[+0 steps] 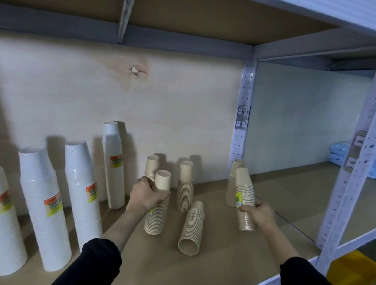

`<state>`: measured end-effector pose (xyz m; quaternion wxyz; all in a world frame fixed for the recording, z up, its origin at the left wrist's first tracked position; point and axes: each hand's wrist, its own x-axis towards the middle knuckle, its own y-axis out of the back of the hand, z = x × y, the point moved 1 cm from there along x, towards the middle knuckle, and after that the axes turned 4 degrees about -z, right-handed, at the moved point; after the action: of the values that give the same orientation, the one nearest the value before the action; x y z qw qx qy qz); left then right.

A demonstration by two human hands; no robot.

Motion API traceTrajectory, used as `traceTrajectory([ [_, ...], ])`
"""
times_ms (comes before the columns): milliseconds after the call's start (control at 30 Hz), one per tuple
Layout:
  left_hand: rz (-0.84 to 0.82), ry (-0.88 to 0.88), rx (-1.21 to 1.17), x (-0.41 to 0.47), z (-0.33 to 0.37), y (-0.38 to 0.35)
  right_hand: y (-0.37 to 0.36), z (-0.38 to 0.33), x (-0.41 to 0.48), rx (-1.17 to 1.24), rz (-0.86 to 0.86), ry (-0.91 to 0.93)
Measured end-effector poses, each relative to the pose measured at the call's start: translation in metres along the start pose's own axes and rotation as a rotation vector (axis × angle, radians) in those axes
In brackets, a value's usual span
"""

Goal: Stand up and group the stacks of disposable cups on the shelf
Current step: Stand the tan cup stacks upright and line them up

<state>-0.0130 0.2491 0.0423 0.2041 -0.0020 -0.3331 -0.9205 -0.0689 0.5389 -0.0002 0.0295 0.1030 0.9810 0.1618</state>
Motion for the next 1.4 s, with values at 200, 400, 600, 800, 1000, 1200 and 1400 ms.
traceTrajectory([
  [200, 0.067, -0.013, -0.106, -0.004, -0.005, -0.005, 0.007, 0.02, -0.005, 0.092, 0.18, 0.058],
  [400, 0.108, 0.0, -0.115, -0.006, -0.014, 0.002, 0.01, 0.035, -0.009, 0.151, 0.324, 0.032],
  [600, 0.137, -0.007, -0.114, -0.011, -0.021, 0.003, 0.007, 0.045, -0.012, 0.149, 0.359, 0.037],
  [800, 0.134, 0.015, -0.104, -0.013, -0.03, 0.002, 0.006, 0.046, -0.014, 0.141, 0.359, 0.057],
  [1000, 0.123, 0.041, -0.098, -0.017, -0.037, 0.003, 0.008, 0.05, -0.017, 0.102, 0.279, 0.083],
  [1200, 0.093, 0.018, -0.055, -0.022, -0.04, 0.007, 0.005, 0.046, -0.025, -0.001, 0.264, 0.075],
  [1400, 0.01, 0.066, 0.002, -0.032, -0.056, 0.009, 0.005, 0.045, -0.033, -0.032, 0.256, -0.018],
])
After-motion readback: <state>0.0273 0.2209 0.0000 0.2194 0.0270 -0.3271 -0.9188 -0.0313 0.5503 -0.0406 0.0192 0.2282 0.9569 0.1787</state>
